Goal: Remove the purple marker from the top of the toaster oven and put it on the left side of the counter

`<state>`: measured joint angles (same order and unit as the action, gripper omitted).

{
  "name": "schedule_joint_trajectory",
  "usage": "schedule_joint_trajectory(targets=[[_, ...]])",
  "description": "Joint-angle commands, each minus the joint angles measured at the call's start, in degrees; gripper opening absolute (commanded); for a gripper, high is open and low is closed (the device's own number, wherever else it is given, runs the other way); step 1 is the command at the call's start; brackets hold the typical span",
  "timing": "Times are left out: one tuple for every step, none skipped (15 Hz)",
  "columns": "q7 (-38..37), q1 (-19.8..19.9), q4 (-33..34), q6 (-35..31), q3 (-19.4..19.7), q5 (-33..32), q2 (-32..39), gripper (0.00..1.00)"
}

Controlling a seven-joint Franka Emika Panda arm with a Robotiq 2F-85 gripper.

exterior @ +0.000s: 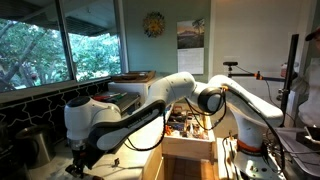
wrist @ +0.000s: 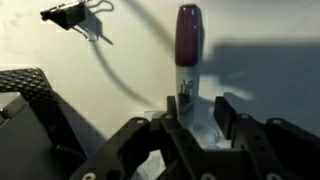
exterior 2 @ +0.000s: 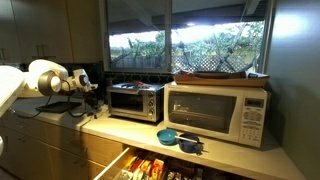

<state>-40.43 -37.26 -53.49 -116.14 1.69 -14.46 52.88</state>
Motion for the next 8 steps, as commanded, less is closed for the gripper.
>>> schedule_joint_trajectory(targets=[[-4.23,-3.1,-4.38,-2.18,2.92,-4.21,-6.05,0.76],[-4.75,-4.19,-5.73,-3.16,3.77,-6.04,-7.94,0.85],[-5.19,-5.77,-7.65,-4.77,4.84,-8.75,-10.48,0.92],[-6.06,-7.5,-9.51,-5.93,5.98,-11.71,-12.81,1.0],[-7.09,-9.37,-11.18,-6.67,6.93,-14.71,-14.98,1.0],[-8.43,-11.35,-13.08,-7.4,8.01,-18.05,-17.14,1.0],[-9.98,-13.53,-15.05,-7.87,9.01,-21.66,-19.29,1.0],[-11.52,-15.61,-17.68,-8.4,10.0,-25.58,-21.83,1.0]])
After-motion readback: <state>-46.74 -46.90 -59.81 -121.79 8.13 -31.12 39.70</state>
